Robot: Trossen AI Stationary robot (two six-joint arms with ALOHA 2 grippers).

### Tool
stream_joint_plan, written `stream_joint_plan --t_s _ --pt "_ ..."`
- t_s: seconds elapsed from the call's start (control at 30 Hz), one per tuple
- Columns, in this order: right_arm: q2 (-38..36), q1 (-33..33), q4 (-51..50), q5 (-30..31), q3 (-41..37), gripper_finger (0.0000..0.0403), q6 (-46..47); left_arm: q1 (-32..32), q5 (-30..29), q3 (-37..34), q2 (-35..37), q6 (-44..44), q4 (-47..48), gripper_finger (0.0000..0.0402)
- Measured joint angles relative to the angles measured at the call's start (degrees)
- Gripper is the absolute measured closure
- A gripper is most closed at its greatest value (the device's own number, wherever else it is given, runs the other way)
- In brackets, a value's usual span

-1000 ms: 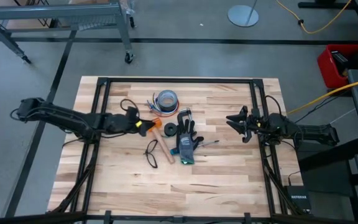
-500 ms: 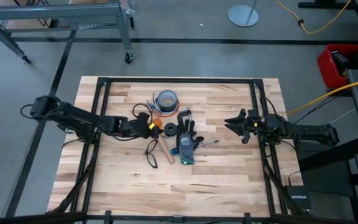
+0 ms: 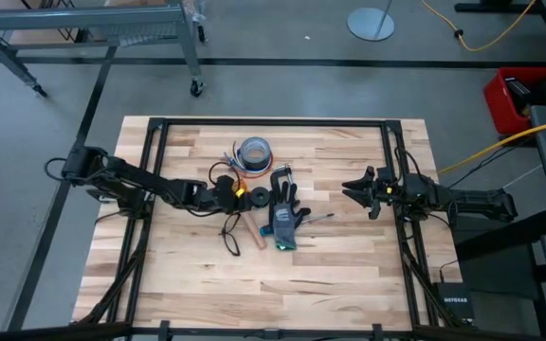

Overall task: Coil cords
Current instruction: Move the orange hammer to the upper right of the table

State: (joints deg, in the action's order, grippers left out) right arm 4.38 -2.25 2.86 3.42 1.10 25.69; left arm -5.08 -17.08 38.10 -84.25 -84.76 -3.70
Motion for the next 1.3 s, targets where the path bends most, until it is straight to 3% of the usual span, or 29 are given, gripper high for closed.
stream_joint_plan --t_s 0.27,0.7,1.07,1.3 --pt "0.0 0.0 0.0 0.0 0.0 0.026 0.0 3.7 1.9 2.3 -0.5 0.0 -0.1 0.0251" --pt "0.0 0.0 -0.2 0.0 0.0 0.026 -0.2 9.9 11.3 2.4 -3.1 -1.0 0.6 0.0251" --pt "0.0 0.0 -2.6 -0.1 0.0 0.026 -0.4 10.8 19.3 2.3 -3.1 -3.0 1.6 0.0251" --pt "0.0 0.0 -3.3 -3.9 0.1 0.026 -0.5 10.9 22.3 2.4 -1.2 6.9 1.3 0.0251"
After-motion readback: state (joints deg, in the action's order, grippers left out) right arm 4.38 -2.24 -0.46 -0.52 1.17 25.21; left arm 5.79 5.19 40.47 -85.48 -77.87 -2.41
